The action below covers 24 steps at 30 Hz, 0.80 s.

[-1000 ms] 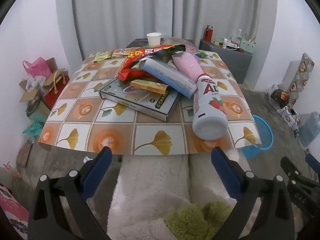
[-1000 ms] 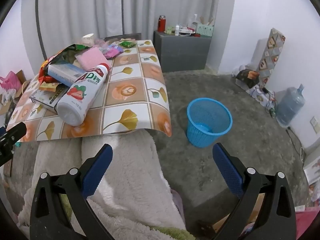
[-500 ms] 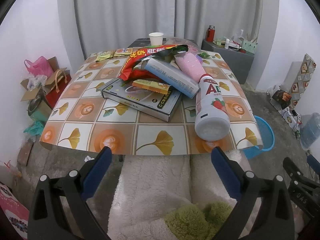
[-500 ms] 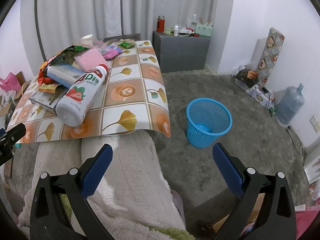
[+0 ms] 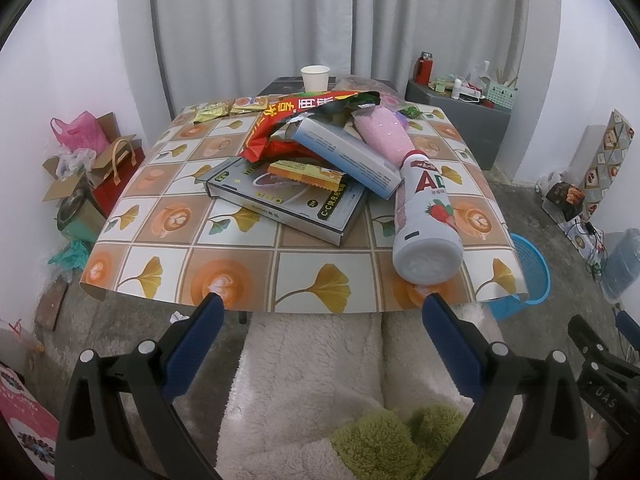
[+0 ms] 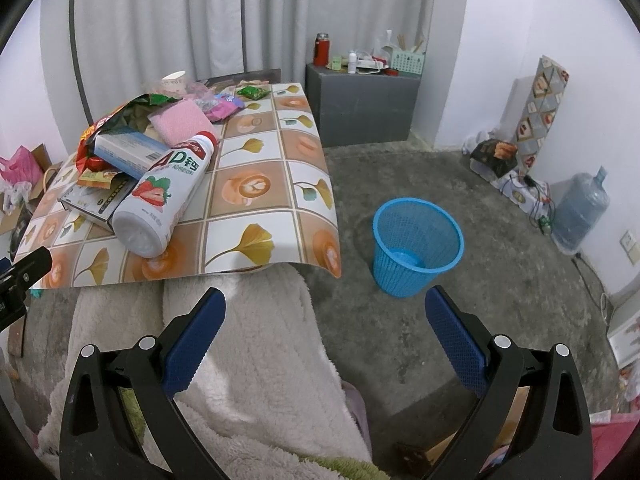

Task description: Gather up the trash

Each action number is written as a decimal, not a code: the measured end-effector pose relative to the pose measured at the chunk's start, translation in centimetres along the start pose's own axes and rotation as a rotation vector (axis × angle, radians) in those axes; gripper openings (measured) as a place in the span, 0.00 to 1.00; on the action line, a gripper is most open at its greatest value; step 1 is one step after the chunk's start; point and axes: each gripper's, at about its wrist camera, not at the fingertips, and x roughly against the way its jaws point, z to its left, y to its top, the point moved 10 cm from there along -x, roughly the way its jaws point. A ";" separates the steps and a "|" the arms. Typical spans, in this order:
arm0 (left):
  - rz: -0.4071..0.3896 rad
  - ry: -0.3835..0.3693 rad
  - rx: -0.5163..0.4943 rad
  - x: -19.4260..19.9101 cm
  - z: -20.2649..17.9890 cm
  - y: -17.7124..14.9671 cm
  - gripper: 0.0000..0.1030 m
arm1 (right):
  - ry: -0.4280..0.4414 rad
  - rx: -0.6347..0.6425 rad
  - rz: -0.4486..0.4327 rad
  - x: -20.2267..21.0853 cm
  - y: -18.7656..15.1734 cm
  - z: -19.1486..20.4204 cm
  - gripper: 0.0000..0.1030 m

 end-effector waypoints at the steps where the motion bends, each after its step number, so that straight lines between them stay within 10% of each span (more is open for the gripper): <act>1: 0.000 0.000 0.000 0.0 0.0 0.0 0.94 | -0.001 -0.001 -0.001 0.0 0.0 0.0 0.93; 24: 0.001 0.000 0.003 0.0 0.2 -0.1 0.94 | 0.001 -0.003 -0.002 -0.1 0.1 0.0 0.93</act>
